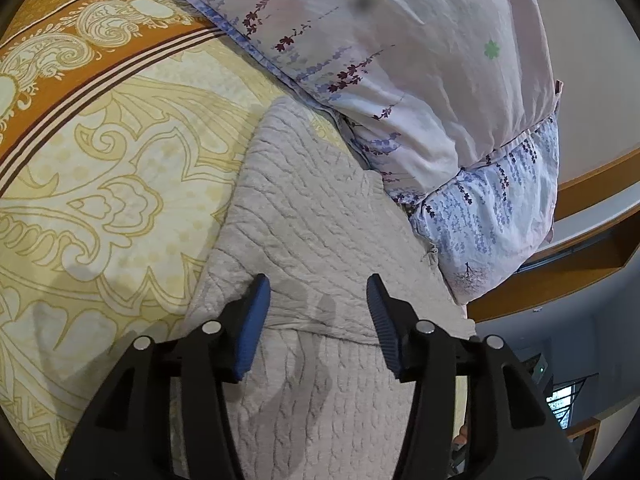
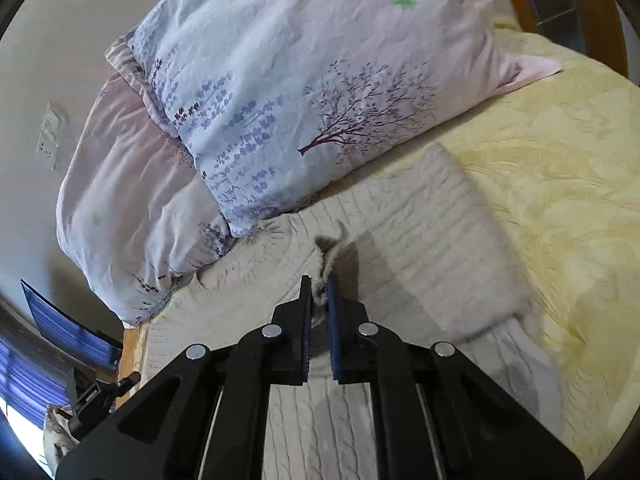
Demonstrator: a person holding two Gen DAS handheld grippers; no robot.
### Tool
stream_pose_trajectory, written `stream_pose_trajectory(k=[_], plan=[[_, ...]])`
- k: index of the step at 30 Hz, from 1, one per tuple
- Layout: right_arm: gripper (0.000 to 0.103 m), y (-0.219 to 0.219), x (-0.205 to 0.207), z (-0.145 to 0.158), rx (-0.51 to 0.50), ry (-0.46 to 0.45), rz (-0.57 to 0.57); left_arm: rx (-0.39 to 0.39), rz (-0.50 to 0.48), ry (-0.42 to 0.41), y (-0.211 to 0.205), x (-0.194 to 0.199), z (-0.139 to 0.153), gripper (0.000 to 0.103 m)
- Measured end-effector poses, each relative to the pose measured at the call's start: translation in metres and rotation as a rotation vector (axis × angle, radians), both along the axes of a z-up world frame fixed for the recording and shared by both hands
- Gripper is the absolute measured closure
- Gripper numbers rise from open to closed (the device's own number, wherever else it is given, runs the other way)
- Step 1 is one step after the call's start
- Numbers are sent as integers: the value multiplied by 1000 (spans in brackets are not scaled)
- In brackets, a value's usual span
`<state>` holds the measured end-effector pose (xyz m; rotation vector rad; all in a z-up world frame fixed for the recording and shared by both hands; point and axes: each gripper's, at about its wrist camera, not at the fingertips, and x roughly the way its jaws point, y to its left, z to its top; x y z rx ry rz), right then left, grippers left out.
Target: Fold small clothes
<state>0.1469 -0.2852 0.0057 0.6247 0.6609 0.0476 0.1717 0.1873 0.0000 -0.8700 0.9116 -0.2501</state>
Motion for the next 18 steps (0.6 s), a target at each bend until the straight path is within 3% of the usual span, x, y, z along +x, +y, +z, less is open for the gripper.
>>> stream_pose_trajectory(k=[5, 8, 12, 15, 18], plan=[[95, 0, 8, -30, -20, 133, -22, 29, -21, -8, -5, 0, 4, 46], [89, 1, 1, -18, -24, 114, -5, 60, -44, -29, -5, -10, 12, 46], [55, -6, -32, 1, -40, 62, 21, 141, -98, -126, 1, -42, 31, 43], [54, -16, -61, 8, -44, 42, 56, 250, -118, -163, 8, -69, 39, 39], [54, -32, -86, 6, -3, 53, 84, 269, -150, -159, 16, -94, 36, 39]])
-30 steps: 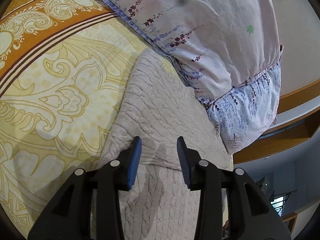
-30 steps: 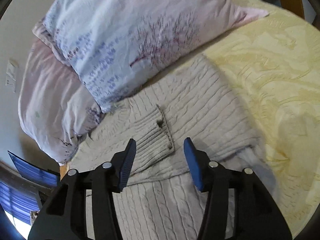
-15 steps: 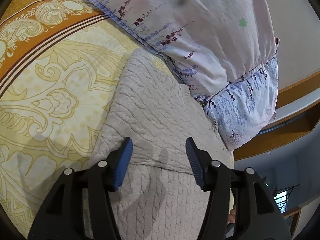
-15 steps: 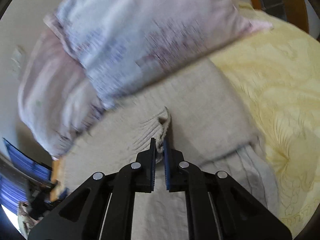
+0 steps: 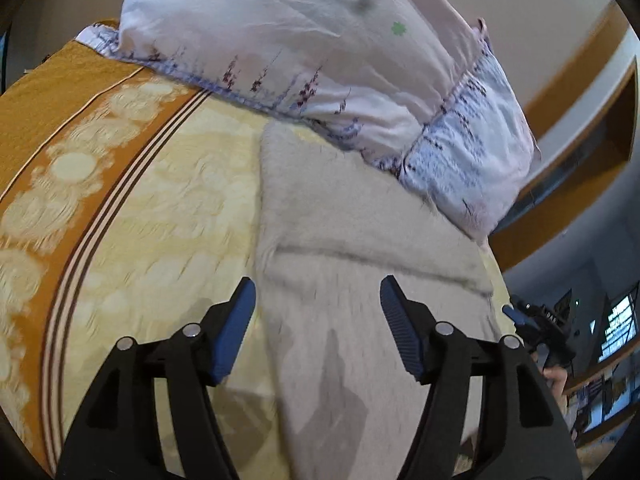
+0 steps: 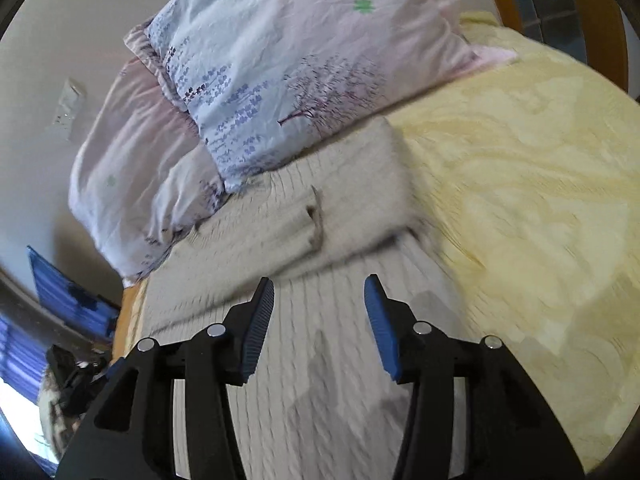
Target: Fold small clothes
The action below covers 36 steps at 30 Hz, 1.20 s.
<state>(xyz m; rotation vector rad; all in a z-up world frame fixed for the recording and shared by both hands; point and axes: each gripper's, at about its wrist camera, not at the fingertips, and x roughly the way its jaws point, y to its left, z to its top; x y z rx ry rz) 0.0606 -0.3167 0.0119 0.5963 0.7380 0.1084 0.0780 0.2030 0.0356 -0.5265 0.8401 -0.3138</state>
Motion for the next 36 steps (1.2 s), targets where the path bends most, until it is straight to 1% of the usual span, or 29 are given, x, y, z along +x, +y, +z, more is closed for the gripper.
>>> stream_pose_trajectory(k=[2, 5, 7, 12, 14, 16, 17, 18, 20, 22, 24, 26, 29, 32, 35, 36], plan=[[54, -9, -15, -4, 29, 17, 15, -4, -12, 12, 4, -15, -4, 39], [54, -21, -41, -9, 17, 38, 22, -30, -32, 29, 10, -39, -13, 40], [54, -26, -56, -18, 18, 68, 25, -57, -41, 48, 11, -52, -19, 40], [55, -28, -81, -37, 77, 117, 47, -92, -58, 83, 7, -74, -31, 43], [55, -26, -89, -39, 96, 104, 64, -97, -69, 71, 4, -81, -30, 43], [56, -23, -98, -42, 142, 95, 90, -134, -97, 74, 1, -88, -31, 45], [57, -22, -101, -44, 168, 92, 103, -156, -115, 79, -2, -90, -32, 47], [60, -22, -105, -46, 189, 92, 112, -166, -127, 83, -5, -92, -34, 49], [61, -21, -112, -51, 247, 88, 136, -180, -147, 86, -11, -99, -37, 52], [62, -19, -121, -53, 273, 82, 157, -195, -165, 78, -14, -105, -38, 53], [62, -13, -126, -57, 299, 80, 192, -228, -198, 82, -17, -112, -41, 55], [62, -8, -132, -60, 307, 80, 227, -229, -229, 79, -22, -118, -42, 56], [67, -3, -139, -63, 297, 91, 254, -246, -288, 87, -30, -124, -45, 56], [70, 2, -142, -66, 292, 97, 278, -239, -328, 105, -39, -125, -50, 56], [82, 6, -141, -70, 286, 111, 293, -240, -337, 127, -43, -123, -54, 57], [89, 8, -139, -71, 278, 122, 298, -239, -338, 131, -45, -122, -54, 59]])
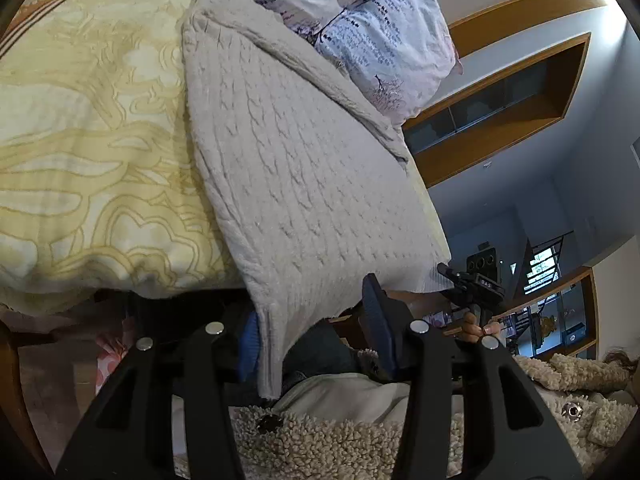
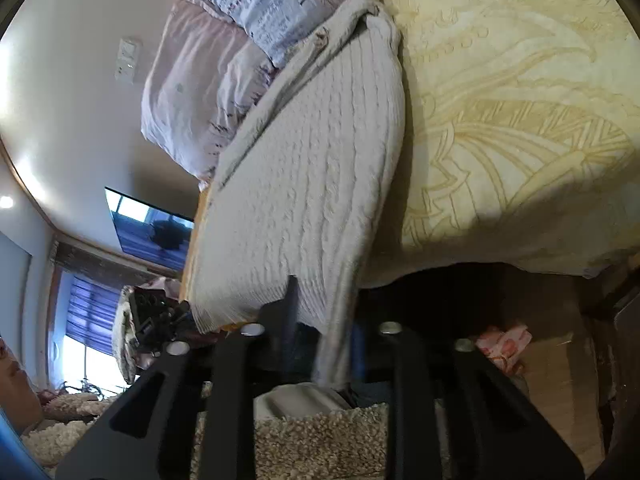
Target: Fold small clothes
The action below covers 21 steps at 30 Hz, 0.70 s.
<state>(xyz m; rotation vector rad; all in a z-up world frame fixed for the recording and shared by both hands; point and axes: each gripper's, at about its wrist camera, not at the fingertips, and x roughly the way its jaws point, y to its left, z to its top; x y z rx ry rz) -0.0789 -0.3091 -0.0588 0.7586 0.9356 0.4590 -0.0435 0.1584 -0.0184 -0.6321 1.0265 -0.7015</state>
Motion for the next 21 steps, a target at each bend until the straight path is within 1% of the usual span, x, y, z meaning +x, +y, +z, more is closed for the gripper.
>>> stream_pose_trajectory(k=[1, 3, 4, 6, 7, 9, 11, 14, 17, 19, 21], plan=[[91, 2, 1, 0, -7, 3, 8, 2, -2, 5, -2, 1, 0, 61], [93, 4, 1, 2, -27, -7, 22, 8, -18, 15, -4, 2, 0, 68], [93, 5, 1, 5, -34, -19, 29, 10, -22, 17, -4, 3, 0, 71], [93, 6, 0, 11, -48, -40, 41, 13, -37, 21, -4, 3, 0, 80], [93, 7, 0, 13, -57, -50, 47, 15, -44, 24, -5, 4, -1, 83], [94, 9, -1, 18, -74, -65, 51, 35, -61, 19, -7, 4, 0, 92], [94, 9, -1, 22, -83, -80, 49, 57, -77, 1, -8, 3, 4, 95], [94, 6, 0, 31, -91, -115, 37, 70, -77, -34, -8, 4, 13, 96], [95, 3, 1, 45, -94, -176, 9, 69, -39, -82, 2, 6, 25, 97], [95, -1, 4, 57, -93, -244, -24, 69, 8, -120, 10, 11, 36, 97], [95, -3, 7, 66, -100, -297, -48, 60, 62, -142, 17, 19, 44, 97]])
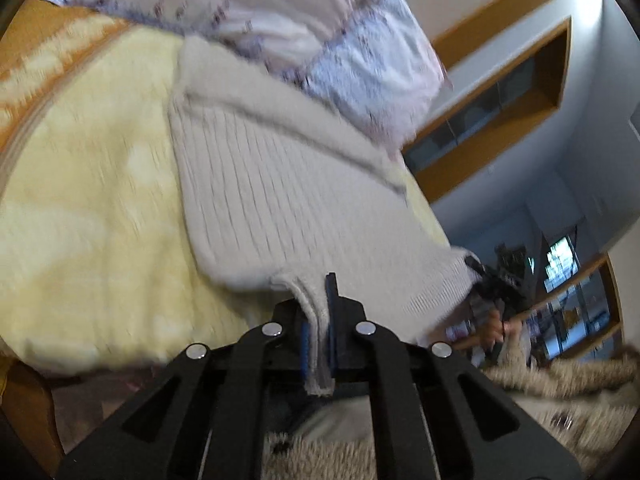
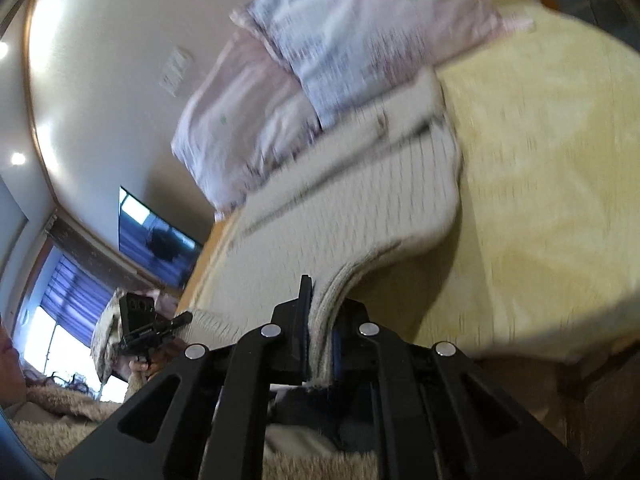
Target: Fold small clothes
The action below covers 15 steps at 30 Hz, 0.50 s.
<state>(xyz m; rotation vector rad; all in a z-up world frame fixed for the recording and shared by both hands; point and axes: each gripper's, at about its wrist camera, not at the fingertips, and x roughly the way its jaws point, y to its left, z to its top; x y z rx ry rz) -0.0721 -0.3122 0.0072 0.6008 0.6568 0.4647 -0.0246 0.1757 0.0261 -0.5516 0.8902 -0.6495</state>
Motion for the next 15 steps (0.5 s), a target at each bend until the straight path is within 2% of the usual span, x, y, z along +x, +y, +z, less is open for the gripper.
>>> stream_pose_trajectory(k=[6, 15], plan=[[95, 1, 20, 26, -73, -146, -78, -1, 111, -53, 10, 36, 28, 97], [95, 1, 59, 49, -109, -241, -143, 50, 199, -133, 9, 95, 65, 97]])
